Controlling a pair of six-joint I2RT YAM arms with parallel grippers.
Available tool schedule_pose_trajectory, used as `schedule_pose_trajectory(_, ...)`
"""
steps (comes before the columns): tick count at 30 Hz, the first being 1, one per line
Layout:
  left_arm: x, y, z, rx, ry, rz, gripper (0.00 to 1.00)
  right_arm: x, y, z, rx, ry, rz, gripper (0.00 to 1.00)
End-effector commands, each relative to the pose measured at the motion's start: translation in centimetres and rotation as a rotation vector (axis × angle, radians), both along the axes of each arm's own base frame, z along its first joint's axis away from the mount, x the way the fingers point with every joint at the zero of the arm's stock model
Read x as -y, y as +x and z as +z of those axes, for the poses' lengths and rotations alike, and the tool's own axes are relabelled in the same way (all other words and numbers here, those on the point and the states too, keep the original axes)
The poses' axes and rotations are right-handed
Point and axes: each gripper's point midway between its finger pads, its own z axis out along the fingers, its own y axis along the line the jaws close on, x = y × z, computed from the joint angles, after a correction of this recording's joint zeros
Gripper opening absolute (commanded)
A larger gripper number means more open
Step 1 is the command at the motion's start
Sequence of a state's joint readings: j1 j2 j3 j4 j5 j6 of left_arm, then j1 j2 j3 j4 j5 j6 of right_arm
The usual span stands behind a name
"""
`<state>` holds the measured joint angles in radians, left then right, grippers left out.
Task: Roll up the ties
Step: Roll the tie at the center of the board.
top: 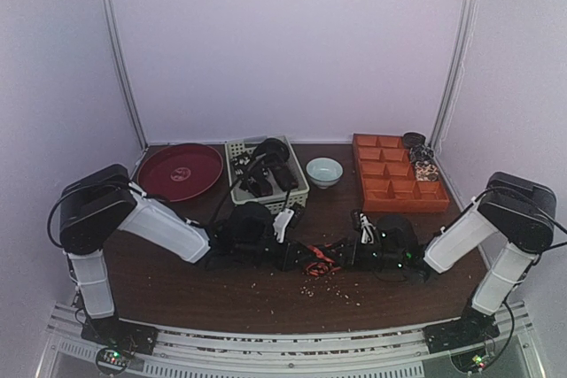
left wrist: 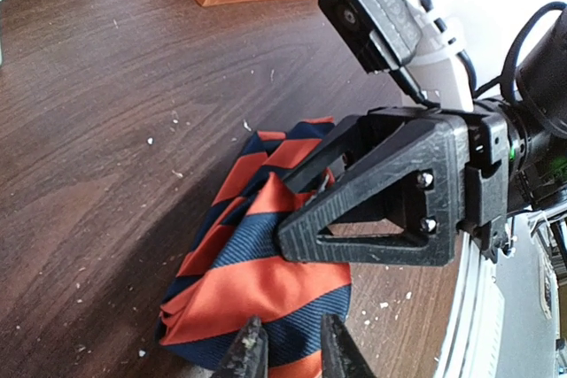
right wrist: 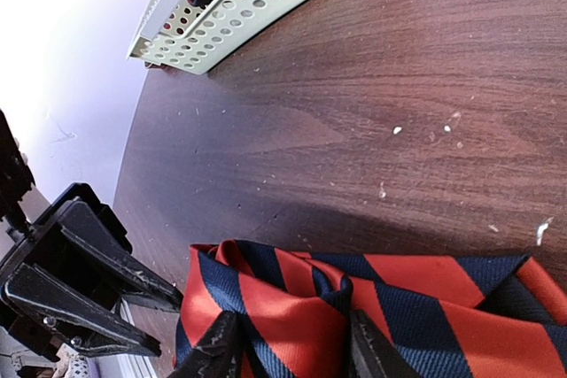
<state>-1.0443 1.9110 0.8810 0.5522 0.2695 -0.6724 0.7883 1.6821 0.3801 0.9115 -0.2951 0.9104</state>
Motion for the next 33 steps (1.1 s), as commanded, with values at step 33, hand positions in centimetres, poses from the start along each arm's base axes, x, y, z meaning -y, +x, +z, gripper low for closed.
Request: schedule_pose_trajectory(33,0.8,0.5,-0.5,0.033,0.059,0.037,0.22,0.8,-1.5,-0.2,0.068,-0.482,-0.082,0.49)
